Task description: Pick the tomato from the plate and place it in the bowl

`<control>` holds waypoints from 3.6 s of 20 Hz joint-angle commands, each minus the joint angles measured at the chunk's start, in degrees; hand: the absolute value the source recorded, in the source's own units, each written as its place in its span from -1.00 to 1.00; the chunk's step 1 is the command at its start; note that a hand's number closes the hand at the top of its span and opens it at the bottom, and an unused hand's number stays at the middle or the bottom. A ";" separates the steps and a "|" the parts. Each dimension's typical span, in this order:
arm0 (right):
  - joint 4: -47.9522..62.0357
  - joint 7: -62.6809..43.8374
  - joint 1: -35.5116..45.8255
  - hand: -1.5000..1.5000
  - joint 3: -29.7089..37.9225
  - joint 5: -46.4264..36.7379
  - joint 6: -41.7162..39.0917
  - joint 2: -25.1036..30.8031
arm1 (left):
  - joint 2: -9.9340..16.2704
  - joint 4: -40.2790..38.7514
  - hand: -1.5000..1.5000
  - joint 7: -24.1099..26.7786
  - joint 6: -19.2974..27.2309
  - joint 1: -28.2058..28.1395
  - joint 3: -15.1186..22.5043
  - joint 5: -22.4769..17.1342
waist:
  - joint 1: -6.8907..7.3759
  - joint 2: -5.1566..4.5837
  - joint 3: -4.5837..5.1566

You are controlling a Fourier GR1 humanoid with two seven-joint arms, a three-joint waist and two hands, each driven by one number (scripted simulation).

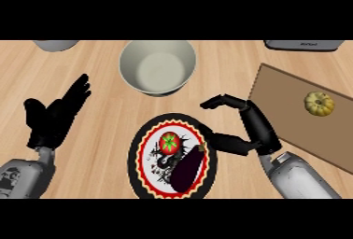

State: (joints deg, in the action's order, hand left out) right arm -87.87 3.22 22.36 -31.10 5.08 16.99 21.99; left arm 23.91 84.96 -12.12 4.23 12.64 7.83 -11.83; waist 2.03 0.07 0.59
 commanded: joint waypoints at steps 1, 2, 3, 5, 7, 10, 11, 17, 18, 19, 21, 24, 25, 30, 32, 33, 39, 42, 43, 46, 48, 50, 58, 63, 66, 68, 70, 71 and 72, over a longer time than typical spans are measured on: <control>5.87 6.03 -3.17 -1.00 -10.17 -9.93 9.49 -12.68 | -0.69 -0.39 0.00 -3.68 -2.92 3.26 -1.47 -4.55 | -0.89 -0.39 -0.62; 8.32 8.20 -3.51 -1.00 -12.77 -11.83 10.29 -15.27 | -1.33 0.67 0.00 -0.31 -3.03 -1.61 -0.24 -3.47 | -0.13 -0.30 -0.60; 9.38 10.07 -2.75 -1.00 -13.06 -13.09 11.10 -16.62 | 2.22 0.02 0.00 -0.78 -7.06 -0.14 -3.97 -6.88 | -0.56 -0.25 -0.59; 7.36 9.87 -3.03 -1.00 -15.25 -17.70 12.21 -16.33 | 0.61 -0.73 0.00 -2.00 -4.49 1.12 -3.16 -4.19 | -1.77 -0.03 -0.58; 2.85 4.51 -4.45 -1.00 -17.60 -22.77 14.54 -16.30 | 0.36 -1.66 0.00 -2.77 -4.99 2.09 -4.49 -4.90 | -2.29 0.09 -0.56; 0.97 -10.43 1.03 -1.00 -16.56 -30.20 12.86 -13.39 | 1.78 -1.23 0.00 0.34 -7.62 -1.52 -5.56 -5.44 | -2.48 0.27 -0.46; -3.38 -15.23 -0.85 -1.00 -19.06 -33.64 13.03 -12.23 | 1.57 1.12 0.00 -1.82 -6.66 -2.57 -5.77 -6.35 | -2.76 0.61 -0.45; -5.37 -39.71 12.85 -1.00 -16.66 -36.73 -6.94 -12.12 | 0.77 1.16 0.00 -3.43 -5.77 -0.65 -4.76 -5.25 | -2.46 0.76 -0.39; -4.95 -42.77 12.64 -1.00 -18.73 -37.28 -9.10 -13.55 | 1.33 0.05 0.00 -1.75 -6.85 -0.72 -5.77 -5.61 | -2.41 0.59 -0.38; -6.54 -46.27 14.29 -1.00 -19.34 -38.15 -11.63 -14.86 | 0.59 -1.18 0.00 -1.57 -6.66 -0.62 -5.39 -5.20 | -2.59 0.48 -0.41; -4.55 -52.17 19.35 -1.00 -19.01 -36.80 -17.95 -18.72 | 0.23 -1.68 0.00 0.64 -7.01 -1.26 -5.17 -4.41 | -2.02 0.33 -0.38; -4.25 -58.93 22.53 -1.00 -19.31 -34.53 -23.15 -21.76 | 0.71 -0.25 0.00 1.13 -8.55 -2.94 -5.40 -4.69 | -1.37 0.21 -0.48; -3.39 -59.33 25.60 -1.00 -16.43 -31.03 -25.07 -21.81 | 0.79 -1.06 0.00 -2.01 -7.26 0.77 -6.00 -4.58 | -1.50 0.04 -0.52; -1.21 -66.27 31.01 -1.00 -17.68 -25.87 -29.13 -21.93 | -1.62 -3.92 0.00 -0.49 -6.98 1.51 -5.37 -2.98 | -1.70 -0.04 -0.52; 0.16 -69.66 31.64 -1.00 -19.63 -23.93 -28.56 -21.95 | -2.68 -1.04 0.00 -1.82 -5.60 1.80 -4.13 -2.01 | -1.40 0.03 -0.53; 1.43 -70.73 33.69 -1.00 -19.65 -22.67 -29.52 -21.95 | -1.90 -2.84 0.00 -2.19 -6.84 2.52 -4.84 -2.71 | -1.34 -0.01 -0.51; 3.47 -71.77 32.71 -1.00 -22.85 -22.40 -27.89 -21.96 | -1.96 3.91 0.00 -5.42 -6.88 -0.69 -5.28 -3.59 | -1.01 0.16 -0.56; 2.38 -72.81 32.18 -1.00 -20.94 -21.52 -31.26 -21.95 | -1.95 -1.50 0.00 0.95 -9.23 -2.04 -6.38 -2.40 | -1.85 0.05 -0.54; 3.68 -73.01 34.28 -1.00 -20.51 -20.30 -31.61 -21.95 | -1.66 0.36 0.00 -1.60 -8.23 -1.18 -6.57 -2.30 | -1.54 0.08 -0.55; 8.41 -71.59 34.04 -1.00 -23.30 -20.30 -29.15 -21.95 | -2.63 0.13 0.00 -2.20 -7.72 -0.23 -5.87 -1.58 | -1.25 0.01 -0.54; 7.78 -70.51 33.39 -1.00 -20.82 -21.81 -32.92 -21.95 | -4.00 -4.22 0.00 -0.23 -7.00 1.39 -6.21 -0.30 | -2.17 -0.07 -0.55; 5.82 -70.96 30.76 -1.00 -20.95 -23.35 -32.51 -20.78 | -1.76 0.49 0.00 -3.46 -9.37 -0.41 -7.68 -2.98 | -2.02 0.11 -0.58; 8.77 -69.30 29.34 -1.00 -20.62 -25.73 -32.34 -21.95 | -2.97 -2.47 0.00 -4.50 -9.05 3.56 -8.67 -1.34 | -2.13 0.02 -0.58; 15.64 -63.65 30.85 -1.00 -18.53 -25.07 -30.78 -21.96 | -4.69 -3.56 0.00 -1.61 -8.89 2.50 -8.93 0.30 | -1.73 -0.16 -0.56; 16.07 -66.38 33.66 -1.00 -19.61 -21.32 -30.21 -21.96 | -3.32 -1.39 0.00 -3.95 -11.70 2.59 -9.97 -1.95 | -1.20 -0.11 -0.55; 17.85 -64.88 31.76 -1.00 -20.67 -22.72 -29.72 -21.97 | -2.45 -0.46 0.00 -2.46 -12.42 -0.26 -10.58 -1.14 | -1.15 -0.09 -0.56; 21.39 -62.82 32.96 -1.00 -20.39 -21.82 -28.92 -21.97 | -4.31 1.82 0.00 -2.78 -11.33 -1.66 -8.94 0.08 | -0.91 -0.11 -0.56; 22.52 -61.47 32.90 -1.00 -21.39 -21.06 -28.72 -21.97 | -4.87 -3.20 0.00 -2.32 -10.27 3.00 -9.68 1.04 | -1.20 -0.23 -0.55; 25.06 -59.68 31.51 -1.00 -23.71 -22.11 -25.91 -21.97 | -6.40 -1.86 0.00 -1.67 -10.09 1.06 -7.86 1.81 | -0.94 -0.25 -0.56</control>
State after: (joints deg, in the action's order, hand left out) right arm -67.81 -56.97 53.89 -52.60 -17.49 -11.31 0.33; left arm 19.33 84.11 -14.87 -6.29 13.39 -1.13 -11.58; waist 0.88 -0.06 0.02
